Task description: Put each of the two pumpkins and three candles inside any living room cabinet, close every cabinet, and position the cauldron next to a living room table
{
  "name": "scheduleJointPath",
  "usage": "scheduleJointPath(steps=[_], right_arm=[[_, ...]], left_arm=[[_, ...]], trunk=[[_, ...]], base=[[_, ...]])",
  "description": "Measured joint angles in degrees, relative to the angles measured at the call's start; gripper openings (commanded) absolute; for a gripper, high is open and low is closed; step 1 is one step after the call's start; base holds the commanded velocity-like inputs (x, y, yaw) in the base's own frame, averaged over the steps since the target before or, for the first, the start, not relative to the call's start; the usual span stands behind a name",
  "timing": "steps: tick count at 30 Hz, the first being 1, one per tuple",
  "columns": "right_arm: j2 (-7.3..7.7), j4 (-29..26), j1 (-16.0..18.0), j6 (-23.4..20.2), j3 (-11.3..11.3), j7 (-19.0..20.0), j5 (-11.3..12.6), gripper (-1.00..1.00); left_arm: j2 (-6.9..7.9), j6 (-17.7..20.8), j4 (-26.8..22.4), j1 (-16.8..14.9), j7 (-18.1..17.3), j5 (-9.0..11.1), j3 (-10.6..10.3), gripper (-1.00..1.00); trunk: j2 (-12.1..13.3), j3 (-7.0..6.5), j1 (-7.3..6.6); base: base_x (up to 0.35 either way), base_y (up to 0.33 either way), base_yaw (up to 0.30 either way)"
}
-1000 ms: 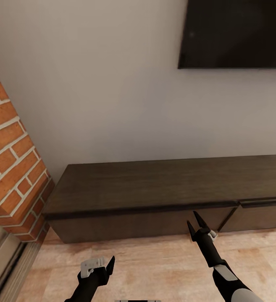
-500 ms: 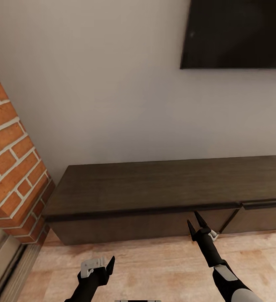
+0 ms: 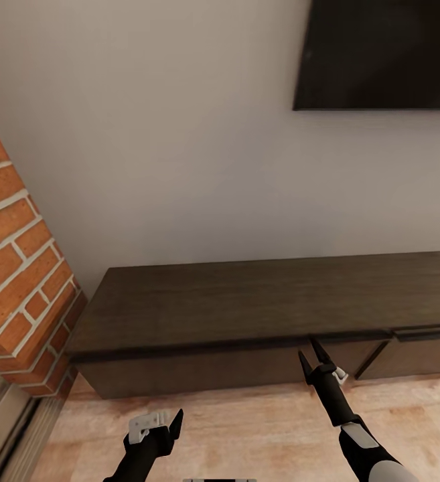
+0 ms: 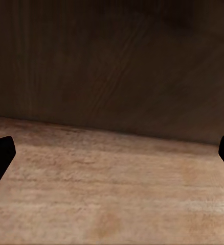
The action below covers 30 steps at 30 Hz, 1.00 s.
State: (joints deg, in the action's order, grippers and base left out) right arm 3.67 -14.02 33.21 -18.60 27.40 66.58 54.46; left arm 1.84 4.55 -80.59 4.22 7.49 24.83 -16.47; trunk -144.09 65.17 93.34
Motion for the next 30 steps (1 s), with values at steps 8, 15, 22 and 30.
scheduleJointPath(steps=[8,15,22,30], right_arm=[[0.00,0.0,0.0,0.0,0.0,-0.1,0.0,1.00],[0.00,0.0,0.0,0.0,0.0,-0.1,0.0,1.00],[0.00,0.0,0.0,0.0,0.0,-0.1,0.0,1.00],[0.00,0.0,0.0,0.0,0.1,-0.1,0.0,1.00]], left_arm=[[-0.01,0.0,0.0,0.0,0.0,0.0,0.0,1.00],[0.02,0.0,0.0,0.0,0.0,0.0,0.0,1.00],[0.03,-0.1,-0.1,0.0,0.0,0.0,0.0,1.00],[0.03,-0.1,-0.1,0.0,0.0,0.0,0.0,1.00]], trunk=[[0.0,0.00,0.01],[0.0,0.00,0.01],[0.0,0.00,0.01],[0.0,0.67,0.09]], base=[[0.071,0.001,0.000],[0.006,0.000,0.000],[0.000,0.000,0.000],[0.000,0.000,0.000]])
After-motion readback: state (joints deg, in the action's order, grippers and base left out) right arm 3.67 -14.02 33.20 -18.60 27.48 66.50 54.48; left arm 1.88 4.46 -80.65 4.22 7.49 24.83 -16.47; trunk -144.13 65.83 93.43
